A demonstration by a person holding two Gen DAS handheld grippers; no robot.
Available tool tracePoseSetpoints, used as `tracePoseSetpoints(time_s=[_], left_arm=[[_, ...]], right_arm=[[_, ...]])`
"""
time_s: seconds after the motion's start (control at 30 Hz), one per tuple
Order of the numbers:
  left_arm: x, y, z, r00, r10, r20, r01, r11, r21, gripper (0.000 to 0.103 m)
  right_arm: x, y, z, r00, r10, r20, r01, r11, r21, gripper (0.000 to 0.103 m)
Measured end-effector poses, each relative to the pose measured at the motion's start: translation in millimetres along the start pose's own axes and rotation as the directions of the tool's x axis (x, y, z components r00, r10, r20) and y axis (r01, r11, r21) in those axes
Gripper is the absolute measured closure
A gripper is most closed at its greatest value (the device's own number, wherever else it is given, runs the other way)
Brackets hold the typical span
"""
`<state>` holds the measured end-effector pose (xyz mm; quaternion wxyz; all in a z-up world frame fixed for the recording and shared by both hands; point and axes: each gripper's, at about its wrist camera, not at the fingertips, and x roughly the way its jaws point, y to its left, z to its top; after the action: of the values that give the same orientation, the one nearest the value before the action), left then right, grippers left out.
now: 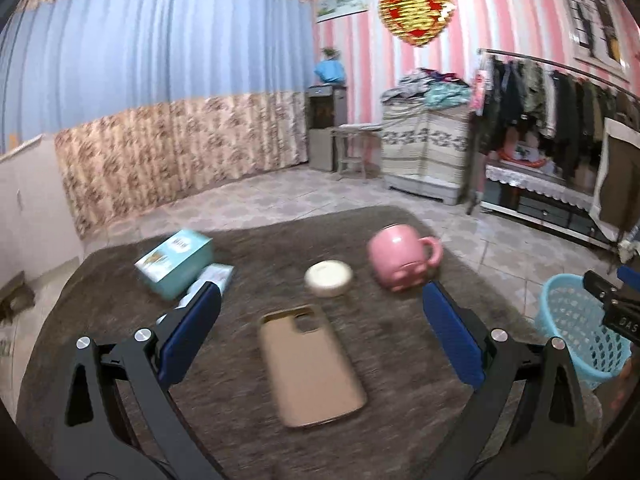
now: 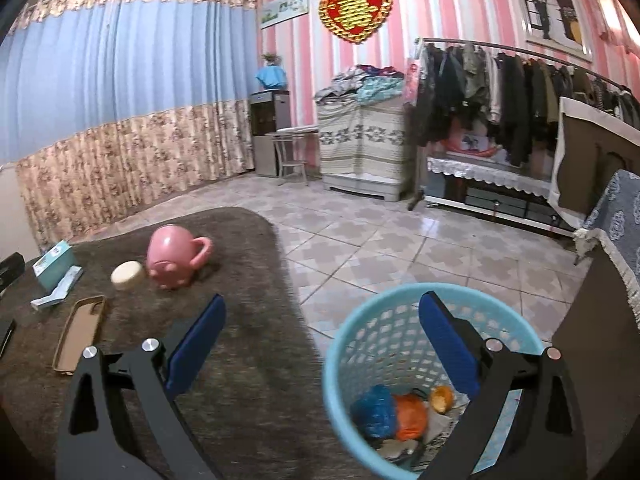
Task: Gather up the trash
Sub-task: 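Move both tools back over the rug toward the remaining items, then reach the right gripper to the white round dish while the left approaches the cardboard packaging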
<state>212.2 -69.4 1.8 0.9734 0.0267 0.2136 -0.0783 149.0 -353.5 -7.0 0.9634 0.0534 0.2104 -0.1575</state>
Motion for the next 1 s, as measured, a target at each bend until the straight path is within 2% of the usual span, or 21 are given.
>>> tracePoseSetpoints(time_s=[0.17,0.4,0.53,0.8,1.0], left_arm=[[1,52,-10,0.999,0.043,-0.032,-0.045,0.996,-0.077,0.006],[4,107,-24,0.992,0.096,-0.081,-0.106,0.986,-0.131,0.006],[2,123,-25,0.988,0.138,-0.069,-0.145,0.983,-0.115,0.006],[17,149,-35,0.980,0.174,-0.092,-0.184,0.978,-0.104,0.006],[63,152,-39,0.974,0.166,-0.157,-0.177,0.982,-0.062,0.006]], right_arm=[[5,30,-3,0.999,0.043,-0.014,-0.043,0.998,-0.039,0.008],[8,61,-12,0.996,0.081,-0.039,-0.085,0.991,-0.102,0.008],[10,74,-16,0.993,0.109,-0.051,-0.114,0.986,-0.118,0.008],[26,96,-25,0.982,0.160,-0.103,-0.174,0.975,-0.136,0.008],[44,112,-32,0.969,0.196,-0.149,-0.216,0.967,-0.135,0.008]])
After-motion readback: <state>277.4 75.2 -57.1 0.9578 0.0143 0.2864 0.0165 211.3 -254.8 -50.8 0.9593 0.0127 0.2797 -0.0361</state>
